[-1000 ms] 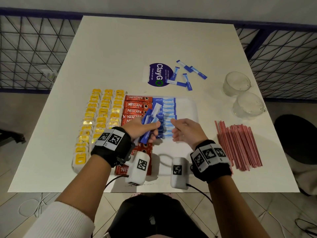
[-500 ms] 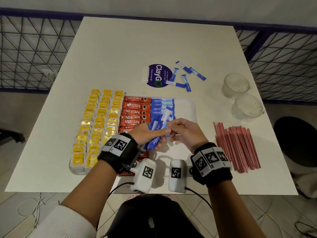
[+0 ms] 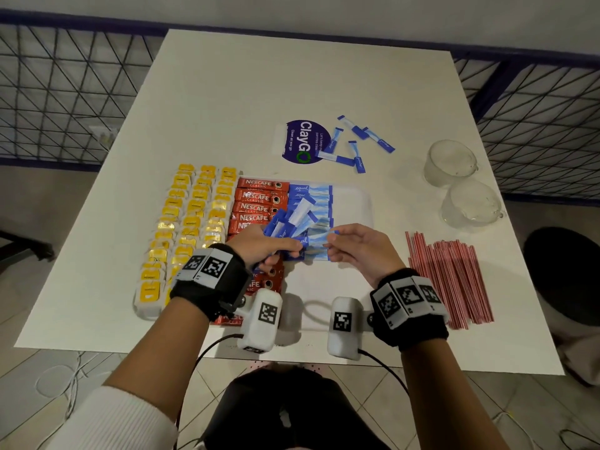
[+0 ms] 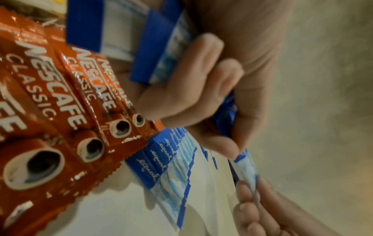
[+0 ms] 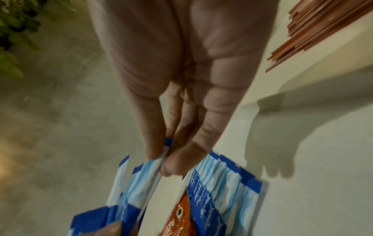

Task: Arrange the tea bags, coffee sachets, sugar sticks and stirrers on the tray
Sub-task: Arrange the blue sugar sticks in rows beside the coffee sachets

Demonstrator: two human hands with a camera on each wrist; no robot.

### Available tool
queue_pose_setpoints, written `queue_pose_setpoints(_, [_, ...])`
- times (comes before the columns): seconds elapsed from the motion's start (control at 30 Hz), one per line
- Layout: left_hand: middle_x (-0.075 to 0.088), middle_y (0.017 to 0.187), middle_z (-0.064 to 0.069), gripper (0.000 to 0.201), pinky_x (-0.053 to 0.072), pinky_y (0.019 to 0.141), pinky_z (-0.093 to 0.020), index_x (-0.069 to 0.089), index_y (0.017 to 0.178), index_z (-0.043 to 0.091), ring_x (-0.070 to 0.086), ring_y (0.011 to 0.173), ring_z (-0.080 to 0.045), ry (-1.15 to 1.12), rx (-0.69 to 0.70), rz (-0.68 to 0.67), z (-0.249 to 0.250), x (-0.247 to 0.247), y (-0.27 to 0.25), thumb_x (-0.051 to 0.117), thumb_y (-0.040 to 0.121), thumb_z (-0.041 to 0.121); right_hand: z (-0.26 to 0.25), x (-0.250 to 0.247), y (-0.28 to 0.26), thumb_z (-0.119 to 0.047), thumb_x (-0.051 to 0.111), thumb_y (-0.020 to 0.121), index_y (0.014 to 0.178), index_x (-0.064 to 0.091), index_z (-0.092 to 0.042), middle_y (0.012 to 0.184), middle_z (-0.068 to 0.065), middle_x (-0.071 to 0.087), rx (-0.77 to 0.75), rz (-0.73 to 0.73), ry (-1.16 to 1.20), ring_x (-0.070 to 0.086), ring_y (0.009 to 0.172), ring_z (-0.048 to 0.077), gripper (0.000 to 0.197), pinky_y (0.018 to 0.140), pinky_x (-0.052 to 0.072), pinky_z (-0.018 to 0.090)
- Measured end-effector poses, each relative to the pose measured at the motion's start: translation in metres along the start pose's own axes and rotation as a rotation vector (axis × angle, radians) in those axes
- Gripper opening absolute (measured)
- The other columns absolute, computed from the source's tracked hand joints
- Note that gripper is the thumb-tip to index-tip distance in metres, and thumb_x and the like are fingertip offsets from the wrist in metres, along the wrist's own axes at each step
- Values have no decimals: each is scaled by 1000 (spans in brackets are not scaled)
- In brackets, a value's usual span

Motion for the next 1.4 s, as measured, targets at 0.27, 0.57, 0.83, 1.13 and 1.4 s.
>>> queue_pose_setpoints(0.27, [43, 31, 6, 37, 30, 30, -12, 47, 62, 12, 35, 22, -3, 254, -94, 237, -18, -30, 4, 70, 80, 35, 35, -13, 5, 2, 60, 85, 88, 61, 0, 65, 9, 54, 143, -58, -351, 47, 57, 16, 4, 60, 43, 20])
queue_pose_setpoints(0.57, [43, 55, -2, 21, 33, 38, -17, 47, 76, 22, 37, 44, -13, 274, -57, 258, -11, -33, 3, 65, 85, 29, 56, -14, 13, -2, 71, 77, 68, 66, -7, 61, 9, 59, 255, -21, -415, 51, 52, 15, 11, 61, 50, 20])
queue_pose_setpoints(0.83, [46, 60, -2, 22, 37, 42, -18, 48, 74, 22, 40, 48, -12, 274, -48, 265, -8, -32, 3, 66, 85, 26, 54, -19, 14, 0, 71, 77, 66, 63, -4, 62, 11, 58, 275, 13, -365, 49, 52, 16, 14, 53, 48, 16])
queue_pose_setpoints(1.13, [46, 60, -2, 23, 36, 46, -20, 46, 74, 21, 41, 48, -13, 294, -66, 242, -6, -29, 6, 65, 85, 26, 54, -24, 15, -3, 71, 77, 68, 64, -6, 61, 8, 59, 300, 18, -381, 51, 52, 14, 12, 58, 50, 17])
queue_pose_setpoints(1.4, [46, 60, -2, 25, 35, 46, -21, 45, 73, 19, 42, 49, -13, 325, -79, 238, -5, -26, 8, 66, 85, 27, 56, -19, 17, -7, 75, 75, 71, 65, -2, 63, 10, 60, 315, 49, -426, 49, 53, 18, 11, 58, 44, 25])
Point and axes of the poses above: each hand's wrist, its own y-axis towards the middle knuckle, its own x-axis out of the palm, z = x × y, the point moved 9 cm from there along y, towards the middle knuckle
